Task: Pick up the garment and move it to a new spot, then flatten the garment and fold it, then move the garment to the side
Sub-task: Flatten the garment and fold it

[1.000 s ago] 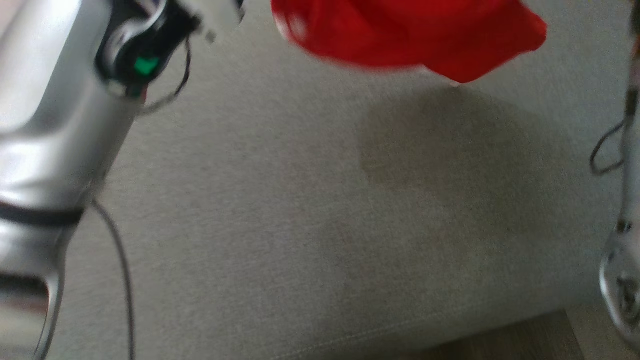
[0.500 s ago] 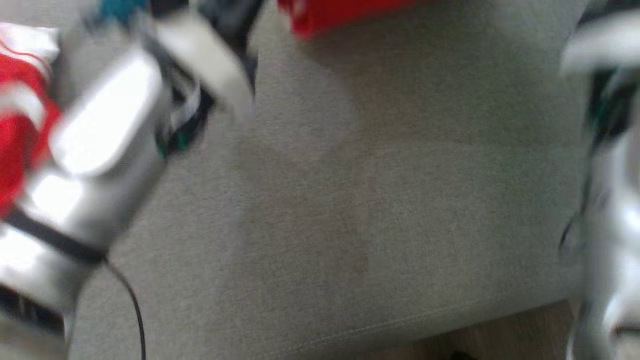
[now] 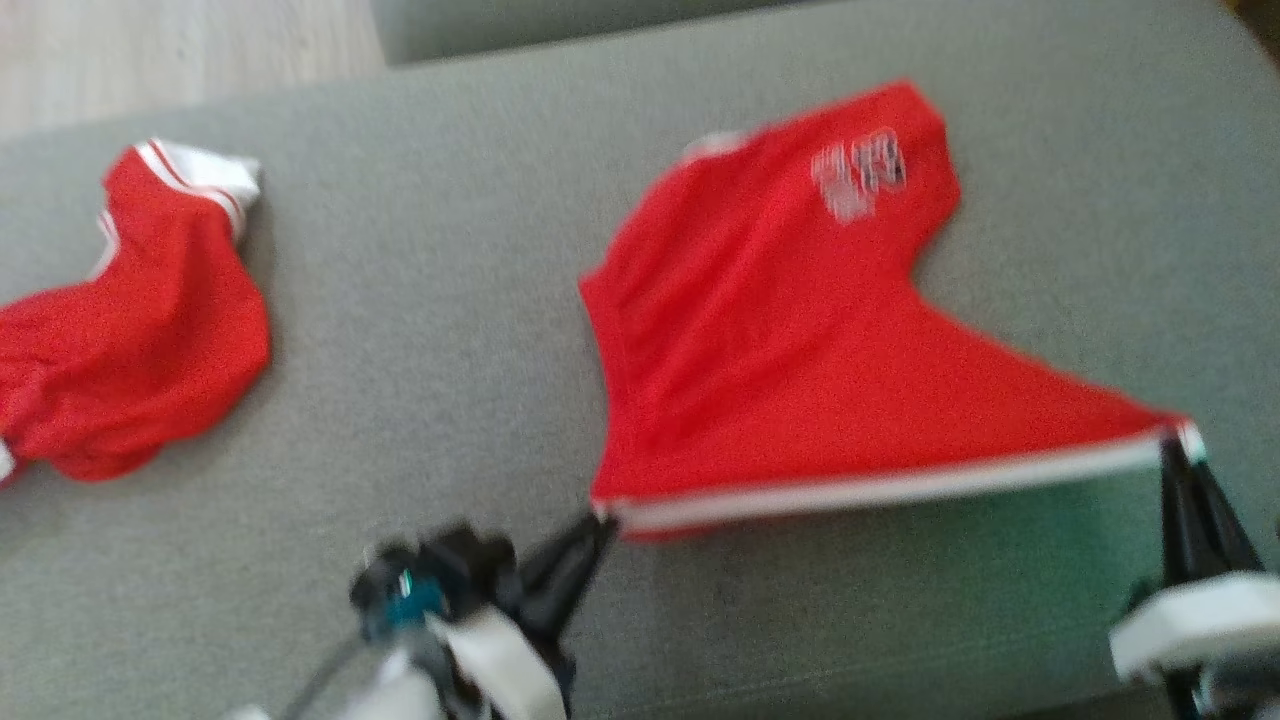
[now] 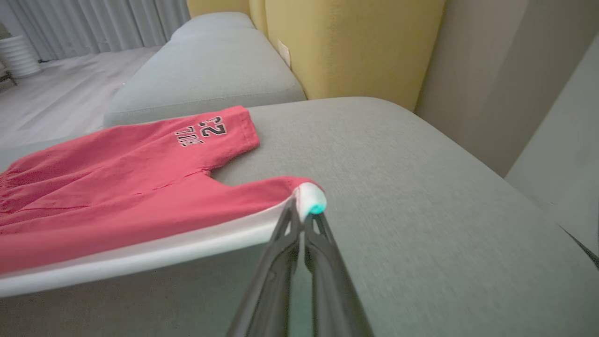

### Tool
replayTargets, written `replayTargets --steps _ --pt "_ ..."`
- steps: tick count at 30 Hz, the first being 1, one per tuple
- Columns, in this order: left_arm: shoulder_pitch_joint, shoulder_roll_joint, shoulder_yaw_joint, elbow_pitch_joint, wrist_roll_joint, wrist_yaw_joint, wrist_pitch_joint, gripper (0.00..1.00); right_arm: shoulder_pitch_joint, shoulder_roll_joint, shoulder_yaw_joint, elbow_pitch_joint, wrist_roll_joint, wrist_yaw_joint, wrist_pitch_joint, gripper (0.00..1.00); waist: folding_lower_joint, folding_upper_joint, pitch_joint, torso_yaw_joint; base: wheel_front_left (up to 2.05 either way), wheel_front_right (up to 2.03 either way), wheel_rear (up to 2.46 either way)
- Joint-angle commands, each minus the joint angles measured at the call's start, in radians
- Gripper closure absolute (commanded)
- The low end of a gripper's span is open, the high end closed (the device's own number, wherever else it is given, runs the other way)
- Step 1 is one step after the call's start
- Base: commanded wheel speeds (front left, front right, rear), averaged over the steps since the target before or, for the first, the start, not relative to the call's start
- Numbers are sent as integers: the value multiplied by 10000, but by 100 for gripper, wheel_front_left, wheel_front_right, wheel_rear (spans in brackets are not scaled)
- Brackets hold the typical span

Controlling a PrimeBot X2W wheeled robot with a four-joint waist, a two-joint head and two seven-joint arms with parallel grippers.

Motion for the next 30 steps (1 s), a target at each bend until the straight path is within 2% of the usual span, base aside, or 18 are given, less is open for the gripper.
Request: replayTargets --steps 1,7,12,15,19,24,30 --pt "-21 179 524 -351 149 230 -122 100 57 -100 -41 -605 58 -9 116 100 1 0 -593 140 0 0 0" --pt "1552 318 654 -1350 173 740 -123 100 1176 -99 -249 -1925 344 -9 859 100 1 0 -1133 272 0 0 0" --pt "1732 502 629 -1668 110 787 6 100 1218 -98 -234 -2288 420 -9 1281 100 1 0 -1398 396 0 0 0" --pt "1699 407 711 -1653 -129 759 103 100 1060 -98 -161 -2201 426 -9 1368 100 1 0 -1420 403 0 0 0" --pt "1439 113 779 -1362 -698 490 491 100 270 -98 19 -1605 312 -9 1560 100 1 0 -1441 454 0 0 0" --pt "576 -590 1008 -648 -1477 59 930 100 -1120 -156 106 -347 -271 -9 2003 100 1 0 -1295 834 0 0 0" --pt "-746 -1643 1389 610 -2646 -471 1655 100 -3088 -906 86 1383 -583 -9 2609 100 1 0 -797 1402 0 0 0"
